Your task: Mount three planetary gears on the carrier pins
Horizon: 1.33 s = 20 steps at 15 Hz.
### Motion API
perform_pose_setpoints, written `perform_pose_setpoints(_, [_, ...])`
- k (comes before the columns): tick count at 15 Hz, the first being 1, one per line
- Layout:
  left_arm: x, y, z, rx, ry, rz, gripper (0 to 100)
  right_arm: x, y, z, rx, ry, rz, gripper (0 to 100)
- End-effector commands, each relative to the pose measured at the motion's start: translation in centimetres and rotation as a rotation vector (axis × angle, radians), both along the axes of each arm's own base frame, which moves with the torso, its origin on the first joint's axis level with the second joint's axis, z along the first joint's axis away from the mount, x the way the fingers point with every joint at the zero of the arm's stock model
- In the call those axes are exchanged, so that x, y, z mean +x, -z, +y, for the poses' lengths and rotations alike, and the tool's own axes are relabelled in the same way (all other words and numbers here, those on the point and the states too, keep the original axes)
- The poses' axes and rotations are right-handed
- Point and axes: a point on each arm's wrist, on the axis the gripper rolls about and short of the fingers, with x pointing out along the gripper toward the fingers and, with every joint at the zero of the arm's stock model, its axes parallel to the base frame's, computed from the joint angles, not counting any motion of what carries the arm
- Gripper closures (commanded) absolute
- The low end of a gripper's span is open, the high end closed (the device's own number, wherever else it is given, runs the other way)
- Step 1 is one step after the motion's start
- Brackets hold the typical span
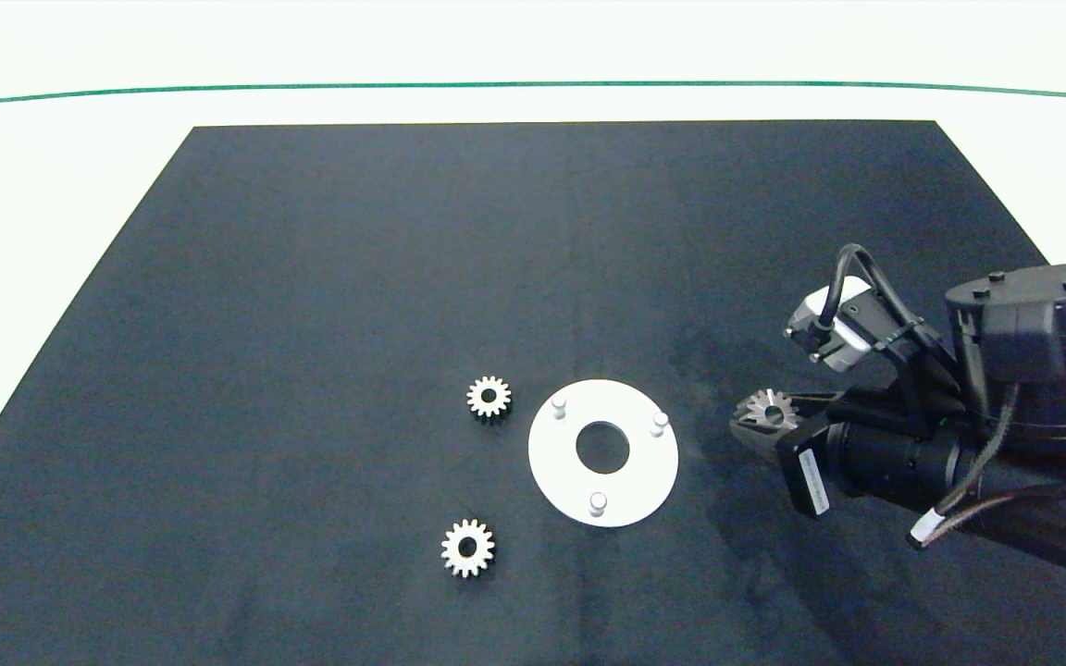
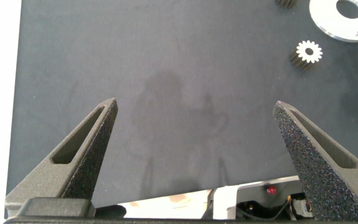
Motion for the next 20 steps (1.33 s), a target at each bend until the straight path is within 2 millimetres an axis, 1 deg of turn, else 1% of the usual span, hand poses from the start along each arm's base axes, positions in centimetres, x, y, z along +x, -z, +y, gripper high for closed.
perform_pose_setpoints(1, [-0.1,-0.1,0.0,0.0,-0.002,-0.002,0,0.8,-0.4,0.9,0.004,-0.004,-0.011,78])
perform_pose_setpoints(5, [-0.1,-0.1,0.0,0.0,-0.002,-0.005,0,1.5,0.2,2.2,-0.01,-0.025,0.007,78])
perform_pose_setpoints(8, [-0.2,-0.2,0.0,0.001,0.003,-0.011,0,2.7,0.1,3.4,-0.008,-0.031,0.002,78])
perform_pose_setpoints(10, [-0.2,-0.2,0.0,0.001,0.005,-0.013,0,3.0,0.3,4.2,-0.011,-0.043,0.006,78])
perform_pose_setpoints(12, [-0.2,-0.2,0.0,0.001,0.005,-0.013,0,3.0,0.5,4.7,-0.014,-0.057,0.01,78])
perform_pose_setpoints(17, [-0.3,-0.5,0.0,0.001,0.006,-0.021,0,3.3,1.3,5.4,-0.03,-0.068,0.031,78])
perform_pose_setpoints(20, [-0.3,-0.5,0.0,0.001,0.006,-0.021,0,3.2,1.3,5.9,-0.029,-0.081,0.03,78])
